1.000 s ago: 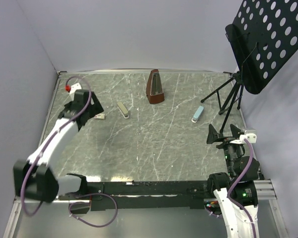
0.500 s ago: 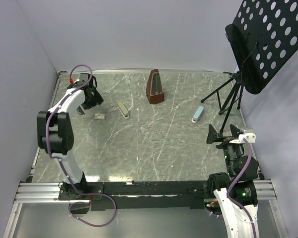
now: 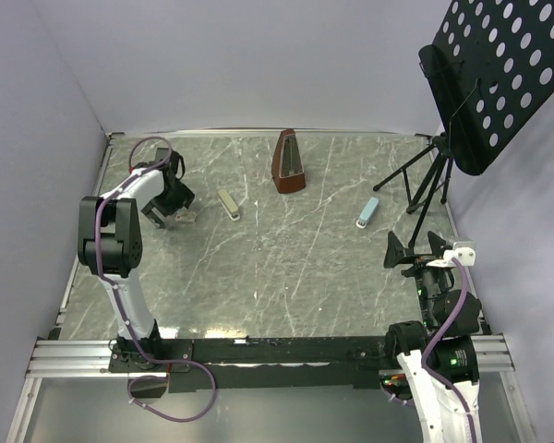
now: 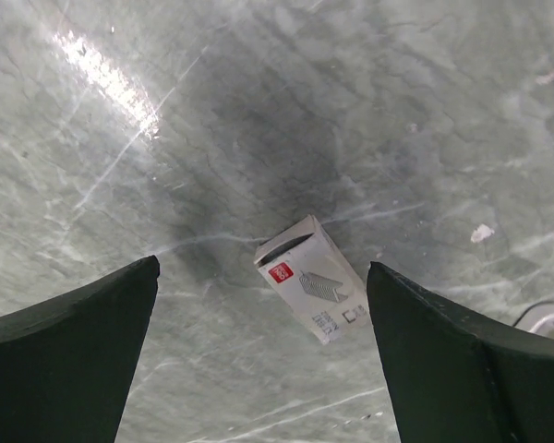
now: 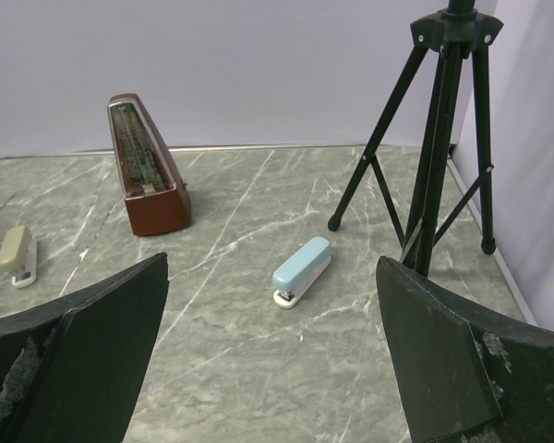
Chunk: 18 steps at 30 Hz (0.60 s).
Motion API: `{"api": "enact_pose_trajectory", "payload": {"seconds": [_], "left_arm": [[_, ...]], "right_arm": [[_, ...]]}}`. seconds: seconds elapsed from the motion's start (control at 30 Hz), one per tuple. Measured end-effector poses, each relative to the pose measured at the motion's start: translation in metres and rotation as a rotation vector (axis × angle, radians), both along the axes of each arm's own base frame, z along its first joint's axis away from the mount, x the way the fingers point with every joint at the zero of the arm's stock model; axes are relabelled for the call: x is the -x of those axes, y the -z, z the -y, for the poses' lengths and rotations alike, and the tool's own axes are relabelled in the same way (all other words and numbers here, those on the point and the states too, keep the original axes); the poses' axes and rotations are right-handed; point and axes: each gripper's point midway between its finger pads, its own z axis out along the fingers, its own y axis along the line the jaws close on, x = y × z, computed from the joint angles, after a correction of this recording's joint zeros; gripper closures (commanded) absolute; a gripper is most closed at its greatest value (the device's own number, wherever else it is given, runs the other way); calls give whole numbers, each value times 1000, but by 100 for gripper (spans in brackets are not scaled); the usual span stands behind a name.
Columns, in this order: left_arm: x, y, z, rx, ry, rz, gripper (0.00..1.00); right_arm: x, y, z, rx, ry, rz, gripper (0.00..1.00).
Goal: Load the staples into the stapler
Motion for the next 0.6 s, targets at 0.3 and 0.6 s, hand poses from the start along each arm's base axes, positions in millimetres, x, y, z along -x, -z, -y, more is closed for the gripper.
{"api": "enact_pose_trajectory", "payload": {"seconds": [0.3, 0.6], "left_arm": [[-4, 7, 3, 30, -73, 29, 15], [2, 16, 18, 33, -56, 10, 31]], "right_arm": [[0, 0, 0, 0, 0, -1, 0], [0, 0, 0, 0, -1, -1, 0]]}}
